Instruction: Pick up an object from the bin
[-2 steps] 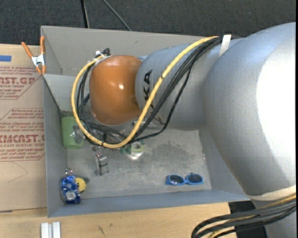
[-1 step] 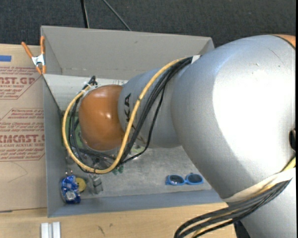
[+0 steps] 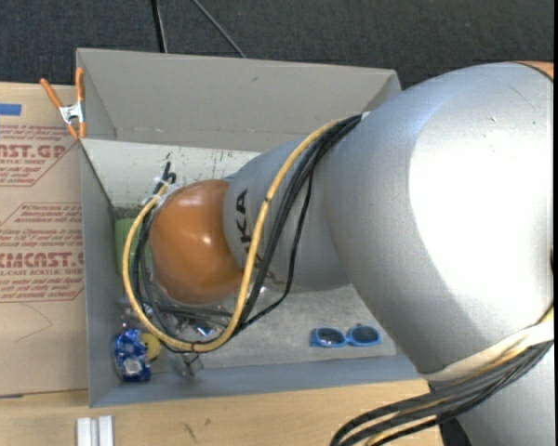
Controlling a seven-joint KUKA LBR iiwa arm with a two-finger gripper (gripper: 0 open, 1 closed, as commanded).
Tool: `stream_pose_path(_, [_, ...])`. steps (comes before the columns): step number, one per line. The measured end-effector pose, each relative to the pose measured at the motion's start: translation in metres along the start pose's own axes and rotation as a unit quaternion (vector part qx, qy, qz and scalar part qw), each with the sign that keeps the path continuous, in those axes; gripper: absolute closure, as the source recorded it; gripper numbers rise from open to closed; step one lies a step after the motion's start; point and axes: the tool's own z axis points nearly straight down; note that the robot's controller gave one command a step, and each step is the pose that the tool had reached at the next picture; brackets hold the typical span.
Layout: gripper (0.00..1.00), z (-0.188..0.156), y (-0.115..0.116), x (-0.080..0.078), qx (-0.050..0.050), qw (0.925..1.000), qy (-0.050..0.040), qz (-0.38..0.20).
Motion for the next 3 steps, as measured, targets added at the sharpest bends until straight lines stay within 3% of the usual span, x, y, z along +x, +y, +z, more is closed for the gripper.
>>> stream_pose_path(1, [0.00, 0.000, 0.000, 0.000, 0.001, 0.9996, 0.0016, -0.027])
stream_pose_path(2, [1.00, 0.000, 0.001, 0.000, -0.001, 0.9996, 0.0030, -0.028])
stream_pose_path(3, [1.00, -0.130, -0.009, -0.002, -0.001, 0.9990, 0.0005, -0.045])
